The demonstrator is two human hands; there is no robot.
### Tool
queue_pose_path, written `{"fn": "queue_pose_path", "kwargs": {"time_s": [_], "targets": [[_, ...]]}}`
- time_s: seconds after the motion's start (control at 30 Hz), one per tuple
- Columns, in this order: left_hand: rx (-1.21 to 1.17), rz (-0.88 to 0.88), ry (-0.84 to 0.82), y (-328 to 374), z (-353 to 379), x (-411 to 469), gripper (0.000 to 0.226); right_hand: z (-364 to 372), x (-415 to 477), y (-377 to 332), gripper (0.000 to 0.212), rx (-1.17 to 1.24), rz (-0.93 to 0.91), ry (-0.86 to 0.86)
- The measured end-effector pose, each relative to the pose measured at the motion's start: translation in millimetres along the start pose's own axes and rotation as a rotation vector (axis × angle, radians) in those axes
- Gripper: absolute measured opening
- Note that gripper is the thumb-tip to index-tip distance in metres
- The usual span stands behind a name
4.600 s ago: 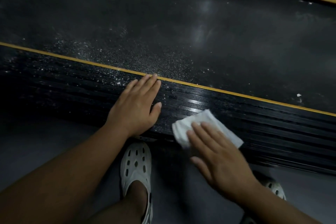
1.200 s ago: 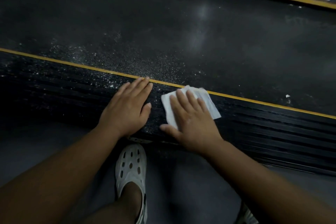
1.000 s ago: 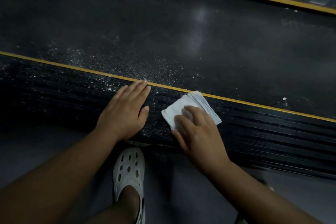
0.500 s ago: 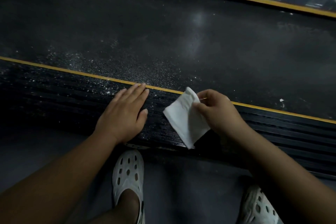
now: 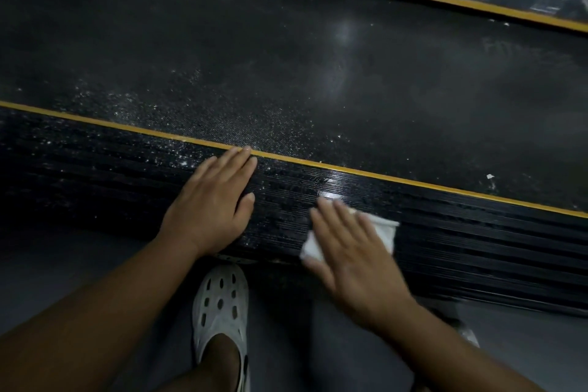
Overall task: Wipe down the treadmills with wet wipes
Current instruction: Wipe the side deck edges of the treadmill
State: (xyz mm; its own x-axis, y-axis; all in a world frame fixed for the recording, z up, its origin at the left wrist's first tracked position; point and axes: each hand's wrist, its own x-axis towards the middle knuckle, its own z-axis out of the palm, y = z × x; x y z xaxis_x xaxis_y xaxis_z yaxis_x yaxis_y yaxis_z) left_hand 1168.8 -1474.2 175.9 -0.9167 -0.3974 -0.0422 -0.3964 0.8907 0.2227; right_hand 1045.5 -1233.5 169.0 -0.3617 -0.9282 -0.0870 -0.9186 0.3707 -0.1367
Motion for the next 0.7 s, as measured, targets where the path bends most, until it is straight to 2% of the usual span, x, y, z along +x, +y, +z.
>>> {"fn": "queue_pose_path", "kwargs": {"time_s": [0.1, 0.17, 0.27, 0.37, 0.47, 0.53, 0.57, 0.7], "targets": [[-0.003, 0.005, -0.006, -1, 0, -1, 0.074, -9, 28, 31, 0.079, 0.030, 0.163, -0.029], [0.002, 0.009, 0.001, -1, 0, 0, 0.074, -12, 59, 13, 0.079, 0.042, 0.198, -0.049], [0.007, 0.012, 0.008, -1, 0, 1, 0.072, -9, 56, -24, 0.076, 0.029, 0.008, -0.029], [0.008, 0.007, 0.001, 0, 1, 0, 0.072, -4, 15, -6, 0.066, -0.013, -0.132, -0.006], [0.006, 0.007, -0.003, -1, 1, -1, 0.072, -11, 32, 25, 0.070, 0.010, 0.050, 0.008], [0.009, 0.011, -0.001, -1, 0, 0, 0.072, -14, 69, 15, 0.075, 0.030, 0.159, -0.035], [0.009, 0.012, 0.002, -1, 0, 0, 0.072, -15, 80, 1, 0.076, 0.029, 0.154, -0.041], [0.008, 0.012, 0.000, 0, 0, 1, 0.072, -12, 56, -23, 0.069, 0.052, -0.137, -0.041]]}}
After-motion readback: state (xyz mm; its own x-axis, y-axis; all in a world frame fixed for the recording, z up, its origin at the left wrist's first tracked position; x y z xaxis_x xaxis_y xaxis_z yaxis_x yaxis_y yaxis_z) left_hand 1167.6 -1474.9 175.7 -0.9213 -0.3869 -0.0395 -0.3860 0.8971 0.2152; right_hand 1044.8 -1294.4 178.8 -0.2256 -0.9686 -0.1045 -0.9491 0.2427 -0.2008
